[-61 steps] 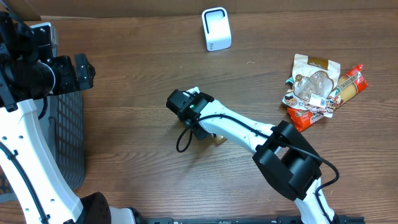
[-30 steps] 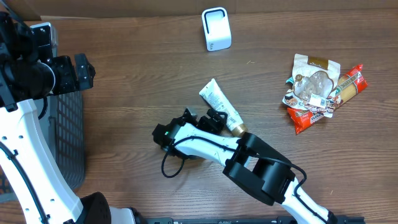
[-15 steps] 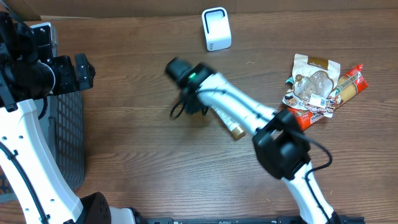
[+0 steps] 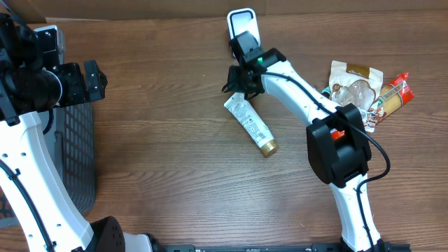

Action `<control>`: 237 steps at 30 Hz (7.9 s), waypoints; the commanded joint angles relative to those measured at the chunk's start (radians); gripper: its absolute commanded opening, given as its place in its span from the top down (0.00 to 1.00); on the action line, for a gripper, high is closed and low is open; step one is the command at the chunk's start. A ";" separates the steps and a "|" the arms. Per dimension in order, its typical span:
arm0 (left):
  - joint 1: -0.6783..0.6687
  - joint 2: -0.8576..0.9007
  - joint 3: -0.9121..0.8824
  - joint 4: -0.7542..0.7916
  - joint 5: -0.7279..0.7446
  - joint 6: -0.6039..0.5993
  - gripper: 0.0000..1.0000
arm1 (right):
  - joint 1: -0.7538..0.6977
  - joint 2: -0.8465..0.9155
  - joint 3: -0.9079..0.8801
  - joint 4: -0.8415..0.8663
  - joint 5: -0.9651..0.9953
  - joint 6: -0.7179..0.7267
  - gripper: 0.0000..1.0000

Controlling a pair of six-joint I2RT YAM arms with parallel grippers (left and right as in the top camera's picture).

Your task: Scan the item barcode

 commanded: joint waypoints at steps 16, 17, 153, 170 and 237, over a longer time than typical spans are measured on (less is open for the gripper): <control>0.004 -0.003 0.002 0.001 0.002 0.023 0.00 | 0.104 0.021 -0.072 -0.121 -0.178 -0.173 0.96; 0.004 -0.003 0.002 0.001 0.002 0.023 0.00 | 0.106 0.021 -0.063 -0.146 -0.179 -0.179 0.95; 0.004 -0.003 0.002 0.001 0.002 0.023 0.00 | -0.121 -0.484 -0.747 0.144 -0.532 -0.018 0.46; 0.004 -0.003 0.002 0.001 0.001 0.023 0.01 | -0.037 -0.484 -1.040 0.631 -0.508 0.253 0.66; 0.004 -0.003 0.002 0.001 0.001 0.023 0.00 | 0.036 -0.476 -0.151 0.183 0.651 -0.893 0.96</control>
